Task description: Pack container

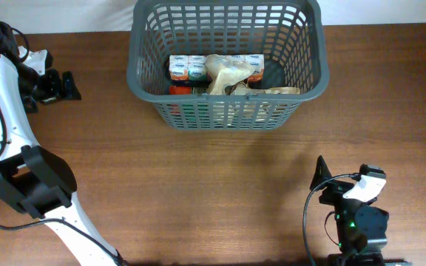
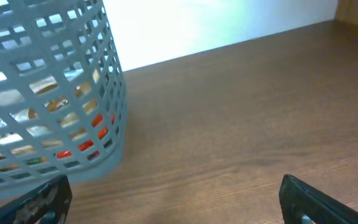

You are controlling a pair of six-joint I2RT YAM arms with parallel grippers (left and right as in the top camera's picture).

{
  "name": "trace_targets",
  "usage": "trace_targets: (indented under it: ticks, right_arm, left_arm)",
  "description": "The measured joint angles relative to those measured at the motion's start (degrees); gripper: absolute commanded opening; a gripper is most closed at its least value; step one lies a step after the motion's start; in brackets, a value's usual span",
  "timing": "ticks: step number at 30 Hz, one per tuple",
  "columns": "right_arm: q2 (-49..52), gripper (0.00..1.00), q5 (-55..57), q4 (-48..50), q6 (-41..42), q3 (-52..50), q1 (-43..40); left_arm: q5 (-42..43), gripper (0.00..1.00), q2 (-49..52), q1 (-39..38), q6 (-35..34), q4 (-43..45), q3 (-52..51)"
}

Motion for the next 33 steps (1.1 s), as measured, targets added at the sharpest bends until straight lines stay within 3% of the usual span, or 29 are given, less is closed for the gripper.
trace_targets:
  ticks: [33]
  right_arm:
    - [-5.1, 0.99, 0.0, 1.2, 0.0, -0.8, 0.0]
  left_arm:
    - [0.0, 0.99, 0.0, 0.0, 0.0, 0.0, 0.0]
